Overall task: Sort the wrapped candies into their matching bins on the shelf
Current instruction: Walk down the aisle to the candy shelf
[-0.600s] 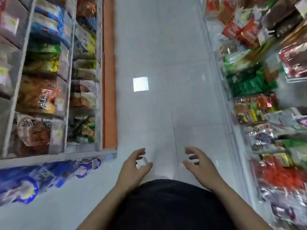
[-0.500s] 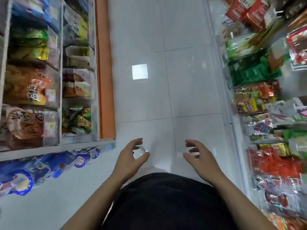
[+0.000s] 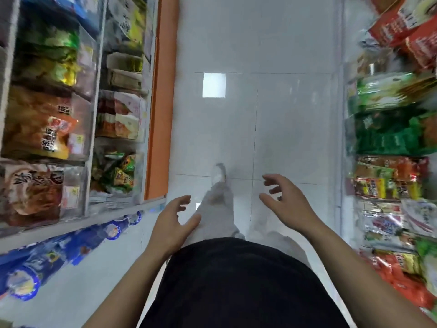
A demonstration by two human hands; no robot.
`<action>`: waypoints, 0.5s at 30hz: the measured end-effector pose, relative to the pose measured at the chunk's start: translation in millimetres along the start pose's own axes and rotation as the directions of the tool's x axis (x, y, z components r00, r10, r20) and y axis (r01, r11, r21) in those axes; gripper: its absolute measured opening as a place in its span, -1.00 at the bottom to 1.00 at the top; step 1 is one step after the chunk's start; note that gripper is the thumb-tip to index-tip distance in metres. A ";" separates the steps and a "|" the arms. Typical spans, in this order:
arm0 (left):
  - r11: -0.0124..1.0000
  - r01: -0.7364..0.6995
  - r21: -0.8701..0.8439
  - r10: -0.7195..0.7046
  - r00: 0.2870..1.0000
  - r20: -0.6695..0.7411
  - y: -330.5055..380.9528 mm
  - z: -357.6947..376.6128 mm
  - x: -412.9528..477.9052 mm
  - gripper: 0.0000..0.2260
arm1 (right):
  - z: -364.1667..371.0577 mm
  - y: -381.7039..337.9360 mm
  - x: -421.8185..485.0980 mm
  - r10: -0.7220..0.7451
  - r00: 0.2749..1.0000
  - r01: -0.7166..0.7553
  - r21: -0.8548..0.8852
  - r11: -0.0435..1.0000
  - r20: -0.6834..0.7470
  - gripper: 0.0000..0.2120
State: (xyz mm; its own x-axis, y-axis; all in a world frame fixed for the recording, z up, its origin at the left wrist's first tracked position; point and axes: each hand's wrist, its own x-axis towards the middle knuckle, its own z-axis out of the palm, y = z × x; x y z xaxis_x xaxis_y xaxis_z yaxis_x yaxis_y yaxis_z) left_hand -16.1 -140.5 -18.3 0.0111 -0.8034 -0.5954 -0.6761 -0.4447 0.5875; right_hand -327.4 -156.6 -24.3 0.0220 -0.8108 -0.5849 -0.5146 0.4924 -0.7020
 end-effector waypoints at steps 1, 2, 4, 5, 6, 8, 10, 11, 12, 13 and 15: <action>1.000 0.005 -0.001 -0.005 1.000 0.006 4.2 -8.4 21.5 -0.54 | -3.0 -13.1 21.9 -0.004 1.000 0.004 -0.029 1.000 0.004 -0.55; 1.000 0.006 0.003 -0.006 1.000 0.015 10.8 -17.6 44.5 -0.54 | -6.6 -26.8 42.7 -0.002 1.000 0.002 -0.050 0.999 0.007 -0.55; 1.000 -0.009 0.007 0.009 0.999 0.043 29.7 -38.6 92.3 -0.50 | -16.7 -51.8 79.8 0.022 1.000 -0.022 -0.075 0.997 0.003 -0.54; 1.000 -0.022 0.009 0.021 0.998 0.056 42.7 -49.8 114.0 -0.49 | -22.8 -64.0 93.9 0.037 0.999 -0.037 -0.081 0.996 0.003 -0.54; 0.999 -0.040 0.015 0.039 0.997 0.068 58.3 -60.4 134.7 -0.47 | -29.9 -75.5 105.9 0.051 0.999 -0.051 -0.083 0.995 -0.003 -0.54; 0.996 -0.087 0.036 0.083 0.992 0.097 96.4 -80.9 177.4 -0.45 | -48.3 -96.2 129.7 0.080 0.996 -0.082 -0.071 0.994 -0.030 -0.54; 0.990 -0.136 0.046 0.129 0.983 0.129 139.2 -98.3 218.9 -0.41 | -69.4 -112.3 150.5 0.119 0.991 -0.121 -0.031 0.992 -0.059 -0.56; 0.986 -0.159 0.051 0.151 0.979 0.140 161.4 -104.7 239.9 -0.39 | -80.8 -118.6 161.1 0.138 0.988 -0.139 -0.010 0.990 -0.072 -0.57; 0.982 -0.179 0.058 0.169 0.975 0.147 182.6 -109.2 261.7 -0.39 | -92.6 -123.4 173.5 0.154 0.985 -0.154 0.004 0.988 -0.081 -0.57; 0.979 -0.194 0.065 0.182 0.971 0.153 202.8 -112.1 283.9 -0.40 | -104.6 -127.0 187.6 0.169 0.982 -0.168 0.013 0.986 -0.085 -0.56; 0.973 -0.216 0.079 0.201 0.965 0.166 241.4 -114.2 328.7 -0.41 | -130.6 -133.6 222.4 0.187 0.979 -0.186 0.021 0.982 -0.087 -0.57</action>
State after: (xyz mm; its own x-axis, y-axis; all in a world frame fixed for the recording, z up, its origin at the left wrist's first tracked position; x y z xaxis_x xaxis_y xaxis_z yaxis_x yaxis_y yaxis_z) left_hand -91.5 -557.2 -9.5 -0.2473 -0.7994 -0.5475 -0.7187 -0.2275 0.6570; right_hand -365.7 -444.0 -7.6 -0.1493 -0.7289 -0.6681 -0.4918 0.6409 -0.5894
